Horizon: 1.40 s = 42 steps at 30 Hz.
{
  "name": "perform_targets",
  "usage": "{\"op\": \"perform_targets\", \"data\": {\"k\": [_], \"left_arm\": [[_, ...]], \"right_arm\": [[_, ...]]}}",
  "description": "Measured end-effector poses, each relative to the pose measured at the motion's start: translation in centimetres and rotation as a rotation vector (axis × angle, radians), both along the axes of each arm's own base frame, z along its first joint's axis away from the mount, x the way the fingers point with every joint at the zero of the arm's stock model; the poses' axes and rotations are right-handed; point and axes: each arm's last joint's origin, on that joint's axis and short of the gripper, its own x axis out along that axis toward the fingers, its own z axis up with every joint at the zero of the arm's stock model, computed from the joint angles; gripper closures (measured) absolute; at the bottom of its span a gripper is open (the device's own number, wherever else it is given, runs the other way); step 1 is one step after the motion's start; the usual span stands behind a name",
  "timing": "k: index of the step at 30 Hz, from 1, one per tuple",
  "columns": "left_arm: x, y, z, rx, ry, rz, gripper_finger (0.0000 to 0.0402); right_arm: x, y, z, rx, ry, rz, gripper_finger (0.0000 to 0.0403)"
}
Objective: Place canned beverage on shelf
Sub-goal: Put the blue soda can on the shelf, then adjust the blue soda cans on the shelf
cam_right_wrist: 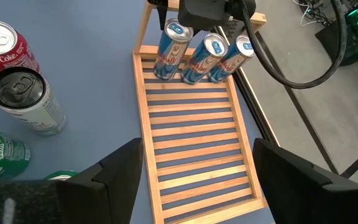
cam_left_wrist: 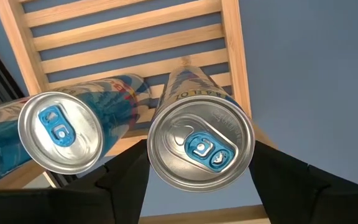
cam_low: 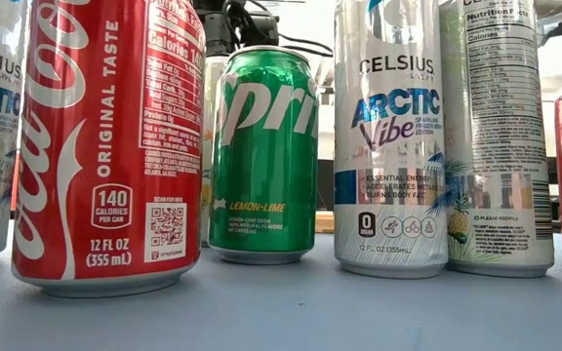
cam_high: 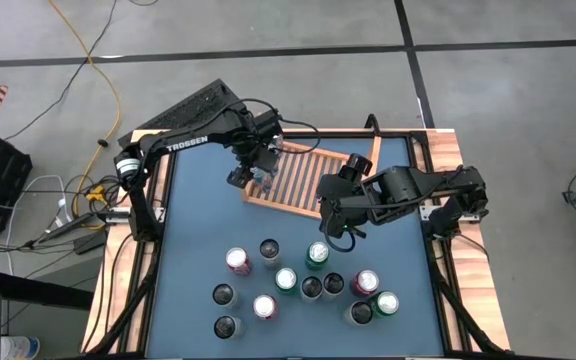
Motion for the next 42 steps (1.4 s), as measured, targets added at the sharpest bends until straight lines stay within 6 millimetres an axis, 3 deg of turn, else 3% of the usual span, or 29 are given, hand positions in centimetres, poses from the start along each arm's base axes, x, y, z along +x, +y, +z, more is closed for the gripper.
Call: {"op": "perform_targets", "data": {"k": [16, 31, 37, 42], "left_arm": [[0.0, 0.1, 0.0, 0.007, -0.003, 0.056, 0.0156], [0.0, 0.0, 0.2, 0.005, -0.006, 0.071, 0.0123], [0.4, 0.0, 2.2, 0.040, -0.073, 0.083, 0.0122], [0.7, -0.6, 5.8, 0.082, -0.163, 0.145, 0.0122]], "right_arm": [[0.0, 0.0, 0.0, -0.001, 0.004, 0.000, 0.0111], [-0.1, 0.0, 0.0, -0.001, 0.007, 0.001, 0.0111], [-0.1, 0.0, 0.0, -0.001, 0.007, 0.001, 0.0111], [0.2, 0.1, 0.1, 0.002, -0.018, 0.007, 0.0111]]}}
